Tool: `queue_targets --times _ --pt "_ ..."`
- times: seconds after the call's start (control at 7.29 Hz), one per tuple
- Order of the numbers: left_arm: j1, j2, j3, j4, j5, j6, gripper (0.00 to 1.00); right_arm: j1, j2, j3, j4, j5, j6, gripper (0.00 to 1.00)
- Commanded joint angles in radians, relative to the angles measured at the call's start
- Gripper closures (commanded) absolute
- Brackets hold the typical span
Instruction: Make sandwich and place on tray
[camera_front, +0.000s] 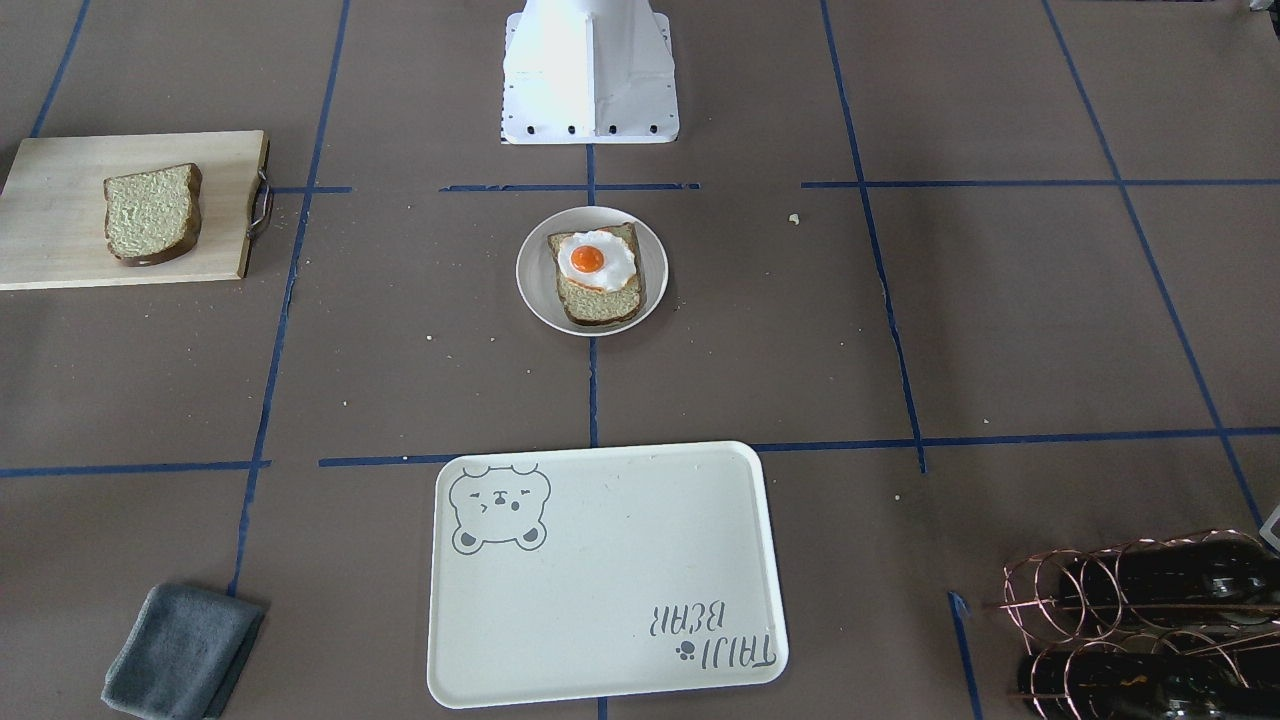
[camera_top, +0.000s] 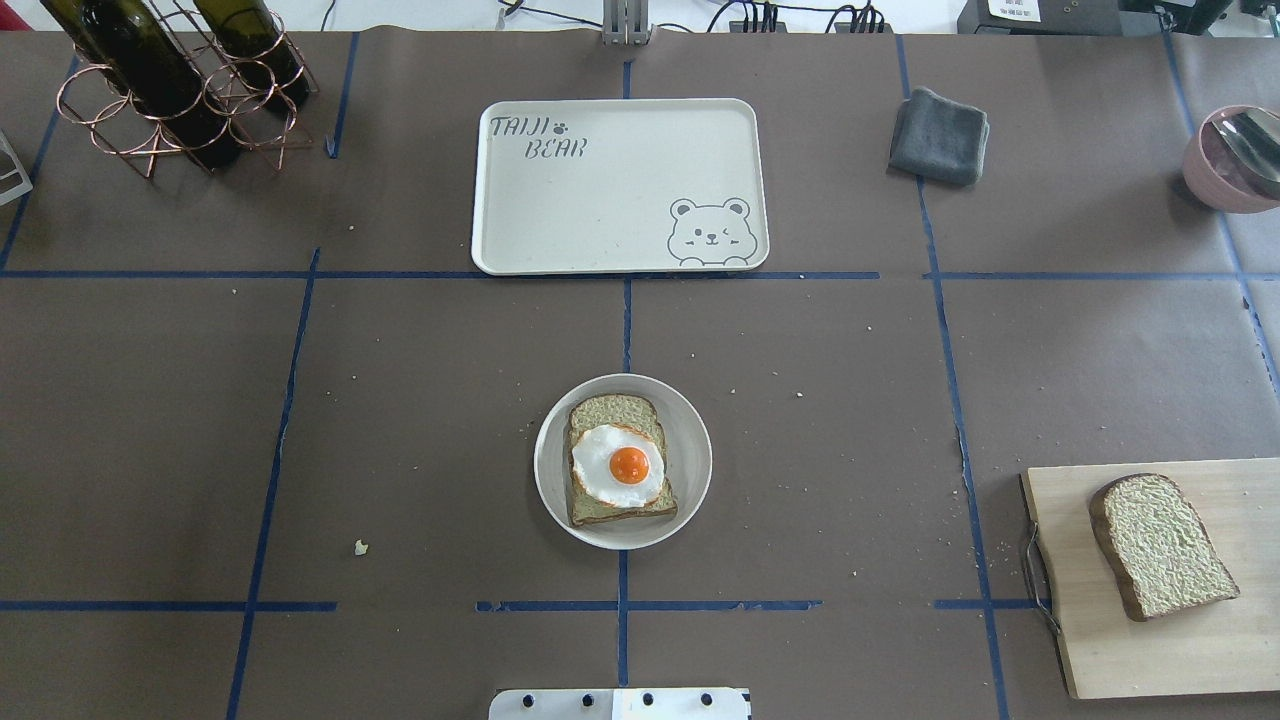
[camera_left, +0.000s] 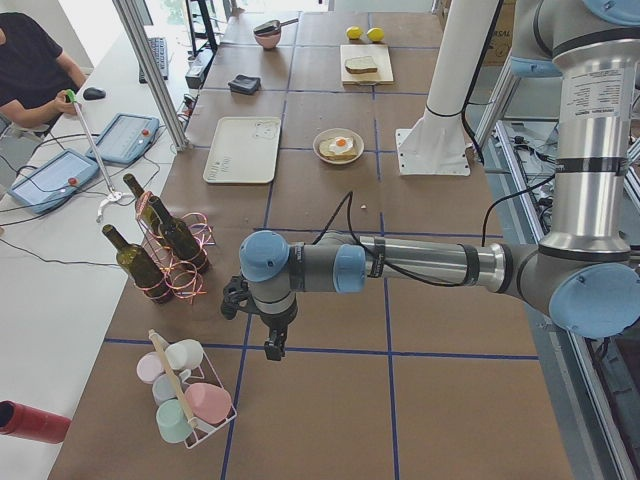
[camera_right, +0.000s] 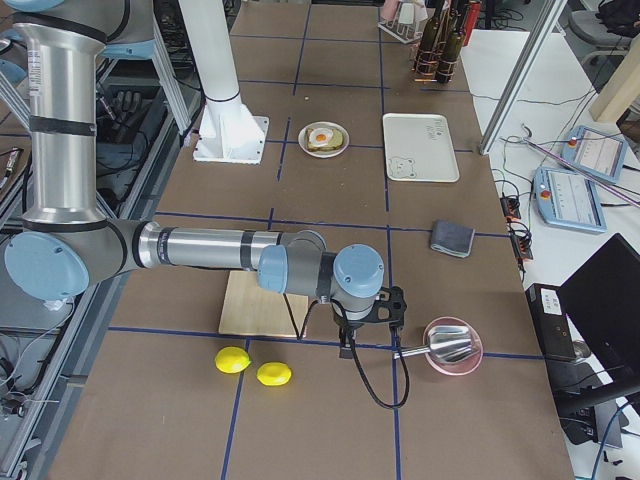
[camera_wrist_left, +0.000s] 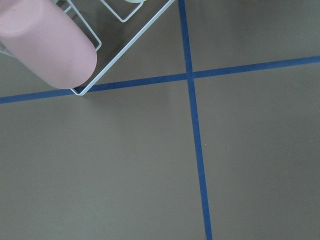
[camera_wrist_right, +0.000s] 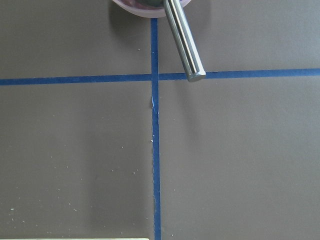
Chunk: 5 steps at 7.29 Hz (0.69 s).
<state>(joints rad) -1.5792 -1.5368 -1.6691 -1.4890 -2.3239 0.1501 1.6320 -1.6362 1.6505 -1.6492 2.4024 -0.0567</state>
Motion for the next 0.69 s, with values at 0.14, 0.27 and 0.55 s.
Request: queue_targets --times 0.14,0.27,0.55 --pt "0.004 -0.015 -0.003 -0.013 0.001 0.0 0.0 -0.001 0.015 0.002 0.0 0.0 0.004 0.0" --pt "0.004 -0.044 0.006 -0.055 -0.002 -0.003 0.0 0.0 0.013 -0.001 0.0 0.0 0.005 0.0" --pt "0.004 -0.045 0.012 -0.257 -0.018 -0.003 0.0 -0.001 0.039 0.057 0.0 0.007 0.004 0.0"
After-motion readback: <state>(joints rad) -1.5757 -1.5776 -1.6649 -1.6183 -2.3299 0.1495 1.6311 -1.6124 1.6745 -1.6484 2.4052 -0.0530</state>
